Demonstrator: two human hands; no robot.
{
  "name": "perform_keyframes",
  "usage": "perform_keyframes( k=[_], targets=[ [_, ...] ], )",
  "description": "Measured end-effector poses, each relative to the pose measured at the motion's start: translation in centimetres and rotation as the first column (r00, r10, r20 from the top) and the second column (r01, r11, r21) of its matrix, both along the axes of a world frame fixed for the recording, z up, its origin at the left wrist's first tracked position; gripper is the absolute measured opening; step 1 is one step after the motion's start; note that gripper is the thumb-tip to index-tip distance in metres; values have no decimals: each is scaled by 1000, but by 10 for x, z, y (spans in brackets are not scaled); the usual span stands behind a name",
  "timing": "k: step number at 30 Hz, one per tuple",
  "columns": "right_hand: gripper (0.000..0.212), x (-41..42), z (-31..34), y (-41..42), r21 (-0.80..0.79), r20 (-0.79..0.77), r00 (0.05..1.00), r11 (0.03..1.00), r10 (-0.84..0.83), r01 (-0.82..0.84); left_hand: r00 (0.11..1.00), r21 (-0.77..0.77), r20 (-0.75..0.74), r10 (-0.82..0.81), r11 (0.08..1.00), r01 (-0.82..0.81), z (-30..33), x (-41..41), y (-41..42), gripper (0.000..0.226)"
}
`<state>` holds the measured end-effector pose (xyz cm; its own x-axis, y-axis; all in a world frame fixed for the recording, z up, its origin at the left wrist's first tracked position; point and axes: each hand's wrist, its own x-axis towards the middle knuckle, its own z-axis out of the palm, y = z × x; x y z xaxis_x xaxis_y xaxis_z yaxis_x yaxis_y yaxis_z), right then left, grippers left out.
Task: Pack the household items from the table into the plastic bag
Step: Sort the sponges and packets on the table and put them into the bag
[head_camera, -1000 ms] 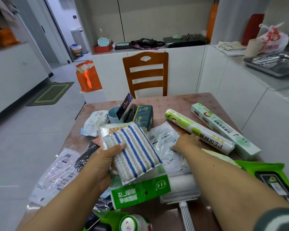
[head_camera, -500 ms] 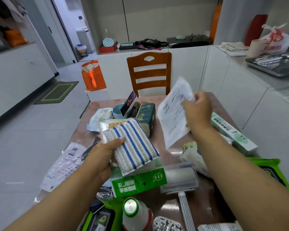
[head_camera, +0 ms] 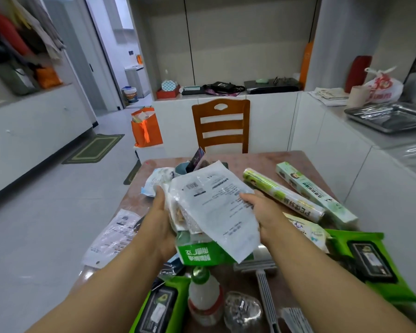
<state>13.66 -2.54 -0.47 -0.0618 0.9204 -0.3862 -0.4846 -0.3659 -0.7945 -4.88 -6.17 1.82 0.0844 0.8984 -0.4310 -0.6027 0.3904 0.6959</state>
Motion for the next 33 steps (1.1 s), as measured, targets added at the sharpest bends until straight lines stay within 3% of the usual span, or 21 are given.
perform_keyframes(
  k=[2, 6, 8, 10, 12, 14, 18, 21, 23, 25, 29, 31, 33],
  targets=[
    [17, -3, 3, -8, 49, 66, 997, 998, 26, -29, 999, 43, 19, -40, 998, 39, 5, 3, -9, 67],
    [34, -6, 23, -26, 100, 268, 952, 979, 147, -179, 940, 45, -341, 24, 999, -9, 20, 7, -31, 35],
    [30, 3, 42, -34, 64, 257, 926, 951, 276, -302, 923, 95, -381, 59, 995, -24, 31, 2, -44, 29],
    [31, 5, 57, -46, 62, 177, 888, 896, 424, -440, 917, 164, -395, 53, 986, 14, 44, -4, -61, 37],
    [52, -8, 61, -60, 124, 90, 868, 859, 488, -496, 915, 189, -403, -7, 978, 91, 53, -11, -81, 43],
    [73, -31, 58, -74, 183, 43, 867, 850, 496, -495, 879, 190, -476, -3, 976, 106, 60, -23, -100, 31],
    [64, -75, 57, -106, 277, 37, 916, 877, 399, -393, 822, 173, -569, -17, 975, 140, 65, -68, -138, 39],
    [55, -103, 59, -126, 414, 41, 962, 872, 270, -262, 766, 157, -631, 123, 987, -29, 61, -113, -167, 52],
    [55, -125, 58, -143, 485, 51, 990, 863, 134, -142, 640, 145, -736, 219, 975, -167, 50, -146, -184, 40],
    [62, -148, 53, -165, 532, 70, 997, 845, 21, -55, 447, 105, -871, 203, 966, -235, 37, -180, -202, 30],
    [58, -187, 21, -213, 605, 186, 983, 788, -1, -114, 66, -45, -997, -32, 980, -192, 9, -235, -244, 36],
    [55, -199, 3, -230, 609, 291, 956, 766, 24, -205, 32, -174, -985, -171, 974, -146, 3, -252, -264, 42],
    [55, -205, -9, -240, 594, 376, 925, 753, 51, -283, 111, -268, -959, -261, 962, -53, -1, -264, -279, 39]
  ],
)
